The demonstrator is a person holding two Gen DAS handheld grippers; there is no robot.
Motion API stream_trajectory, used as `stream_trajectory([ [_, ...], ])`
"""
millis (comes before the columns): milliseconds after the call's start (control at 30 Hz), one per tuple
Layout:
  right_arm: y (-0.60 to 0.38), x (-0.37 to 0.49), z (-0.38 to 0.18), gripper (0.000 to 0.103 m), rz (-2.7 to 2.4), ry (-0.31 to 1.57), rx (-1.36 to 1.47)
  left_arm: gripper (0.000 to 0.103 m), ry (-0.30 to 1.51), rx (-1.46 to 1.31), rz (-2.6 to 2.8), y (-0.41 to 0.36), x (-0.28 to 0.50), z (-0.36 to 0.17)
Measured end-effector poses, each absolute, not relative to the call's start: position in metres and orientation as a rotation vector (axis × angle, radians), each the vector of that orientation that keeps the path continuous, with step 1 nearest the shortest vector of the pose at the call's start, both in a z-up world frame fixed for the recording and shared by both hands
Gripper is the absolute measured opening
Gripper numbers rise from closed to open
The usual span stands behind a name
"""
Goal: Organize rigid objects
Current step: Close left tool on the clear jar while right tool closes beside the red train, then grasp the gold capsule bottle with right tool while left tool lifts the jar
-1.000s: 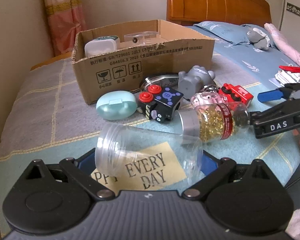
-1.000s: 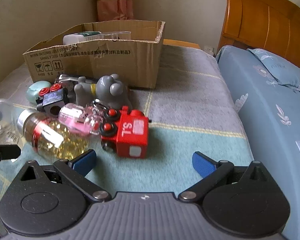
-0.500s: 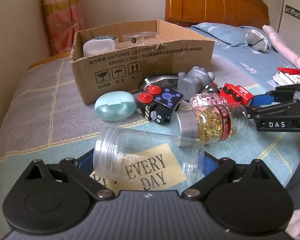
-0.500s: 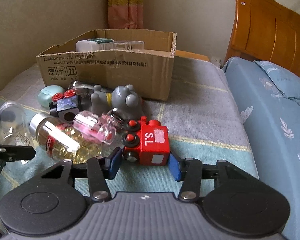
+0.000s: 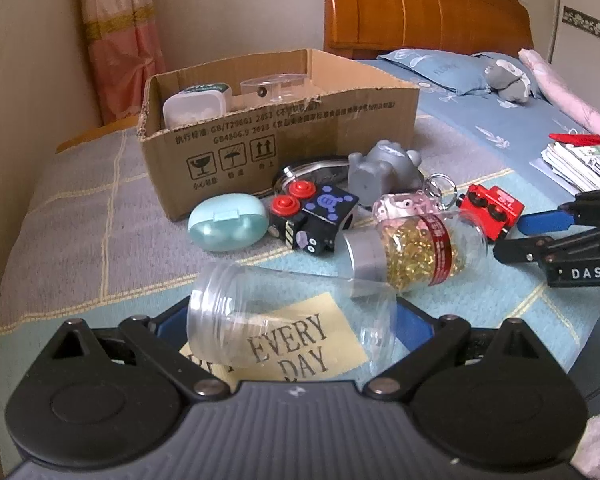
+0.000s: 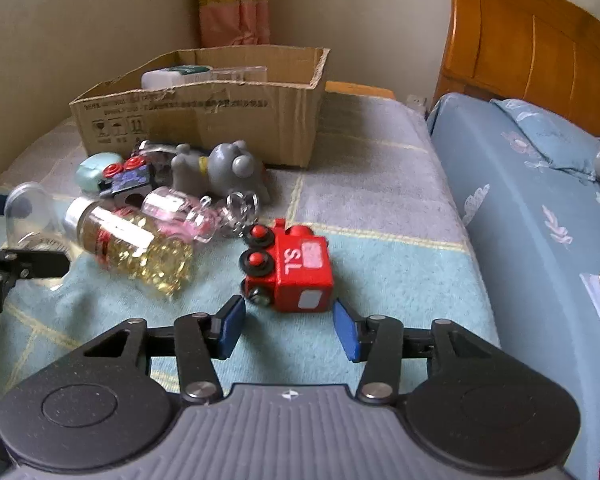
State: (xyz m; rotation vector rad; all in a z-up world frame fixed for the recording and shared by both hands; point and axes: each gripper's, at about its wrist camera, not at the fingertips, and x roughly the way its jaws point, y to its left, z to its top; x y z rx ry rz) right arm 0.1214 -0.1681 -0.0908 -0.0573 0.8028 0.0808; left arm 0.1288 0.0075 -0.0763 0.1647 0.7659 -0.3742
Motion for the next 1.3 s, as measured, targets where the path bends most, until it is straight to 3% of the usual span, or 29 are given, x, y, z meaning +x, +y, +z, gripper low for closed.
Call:
stream_trajectory([
  [67, -0.167, 0.12, -0.091, 0.068, 0.084, 0.807, -0.056, 0.095, 0.764, 0.169, -0.371, 0.008, 0.129, -0.076],
  [633, -0.113, 0.11, -0.071, 0.07, 0.38, 0.813, -0.05, 0.094, 0.779, 0.163, -0.237, 0.037, 0.135, -0.075],
  [967, -0.088, 0.145, -0.067, 0.096, 0.37, 0.813, -0.038, 0.094, 0.784, 0.151, -0.242, 0.053, 0.139, -0.075],
  [1300, -0.06, 0.169, -0.065, 0.101, 0.313, 0.857, -0.069, 0.094, 0.772, 0.146, -0.283, 0.063, 0.139, -0.074],
])
